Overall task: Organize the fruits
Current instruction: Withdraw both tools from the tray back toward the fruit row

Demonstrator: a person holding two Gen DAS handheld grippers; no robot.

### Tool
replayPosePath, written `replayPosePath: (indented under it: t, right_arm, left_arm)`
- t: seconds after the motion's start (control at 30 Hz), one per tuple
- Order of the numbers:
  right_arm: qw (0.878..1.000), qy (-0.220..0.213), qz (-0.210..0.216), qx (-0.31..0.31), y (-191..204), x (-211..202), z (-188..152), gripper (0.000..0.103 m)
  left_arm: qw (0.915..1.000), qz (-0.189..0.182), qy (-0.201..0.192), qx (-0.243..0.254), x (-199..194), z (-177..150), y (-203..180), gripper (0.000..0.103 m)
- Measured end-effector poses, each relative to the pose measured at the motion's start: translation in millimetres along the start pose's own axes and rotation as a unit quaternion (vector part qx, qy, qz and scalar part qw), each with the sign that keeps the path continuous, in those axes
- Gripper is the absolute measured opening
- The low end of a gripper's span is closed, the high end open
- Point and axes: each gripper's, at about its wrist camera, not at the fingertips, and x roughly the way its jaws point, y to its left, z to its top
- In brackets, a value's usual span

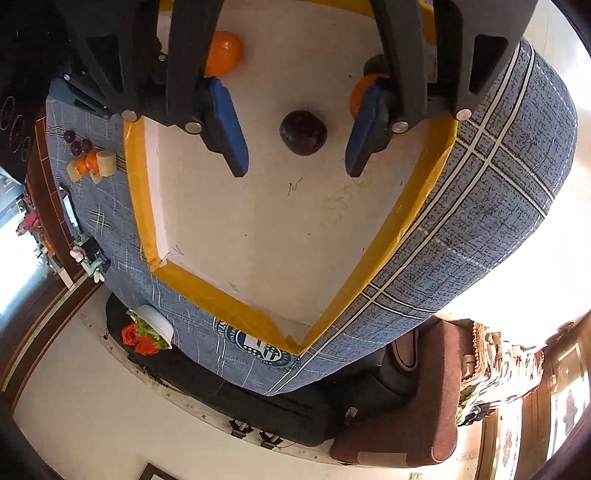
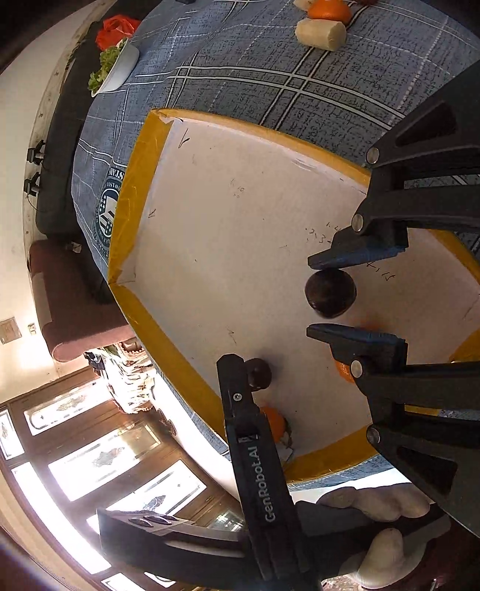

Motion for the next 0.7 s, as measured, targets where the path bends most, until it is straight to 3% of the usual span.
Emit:
replayPosePath:
  t: [0.1,0.17,0.27,0.4,0.5,0.7]
  right_arm:
    - [1.0,-0.013,0.002,0.004,-1,-11,1,0.049]
    - [1.0,-0.025,-0.002,0.006,-3,-22,0,0.05]
    - [0.999,-0.042,-0.006,0.015,-11,-41,-4,0.05]
    - [0.997,-0.062,-0.026,0.026,-25,-65,-13,0.05]
    - [0.995,-0.078,-0.054,0.03,-38,-85,-23,0.056]
    - [0.982,-0.115,-0.14,0.058,-82,-130,-41,0.068]
  left_arm:
    - [0.9997,0.012,-0.019,-0.011,-18,-2,-3,0.08]
    - [0.999,-0.007,-0.04,-0.02,-33,-7,-5,0.082]
    - [0.998,-0.034,-0.048,-0.021,-46,-14,-17,0.083]
    - [0.9988,-0.022,-0.042,0.007,-51,-28,-44,0.083]
    - [0.9988,-0.034,-0.025,0.027,-50,-38,-68,0.083]
    - [0.9959,-0.038,-0.049,0.066,-60,-49,-108,0.083]
